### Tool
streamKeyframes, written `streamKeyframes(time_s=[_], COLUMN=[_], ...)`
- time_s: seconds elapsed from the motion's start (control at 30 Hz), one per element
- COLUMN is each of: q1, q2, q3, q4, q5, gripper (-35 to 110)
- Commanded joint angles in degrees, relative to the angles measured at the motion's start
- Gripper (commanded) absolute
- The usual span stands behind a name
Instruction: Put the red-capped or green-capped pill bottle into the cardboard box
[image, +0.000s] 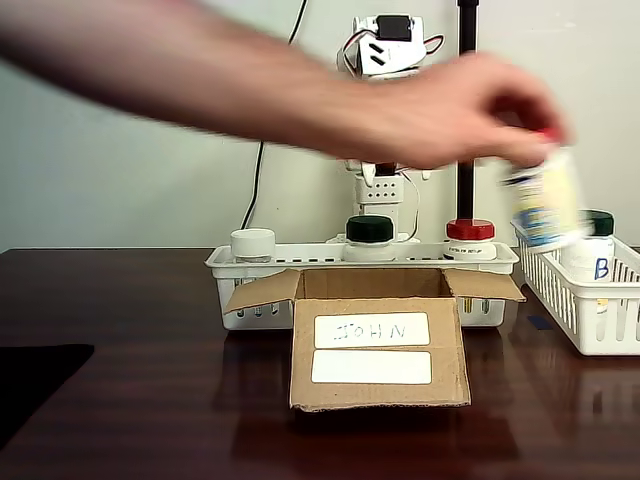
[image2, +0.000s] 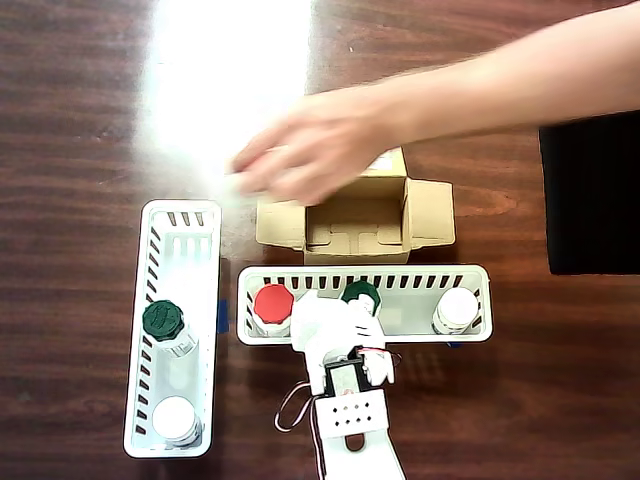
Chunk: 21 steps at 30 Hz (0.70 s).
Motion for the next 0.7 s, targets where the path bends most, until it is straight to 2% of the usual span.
streamKeyframes(time_s=[0.0,0.67], q1=[0.4,6.4], q2=[0.4,-7.7], q3=[-3.3,0.7], q4=[-1.0,-15.4], q5=[1.5,5.4], gripper=[52,52])
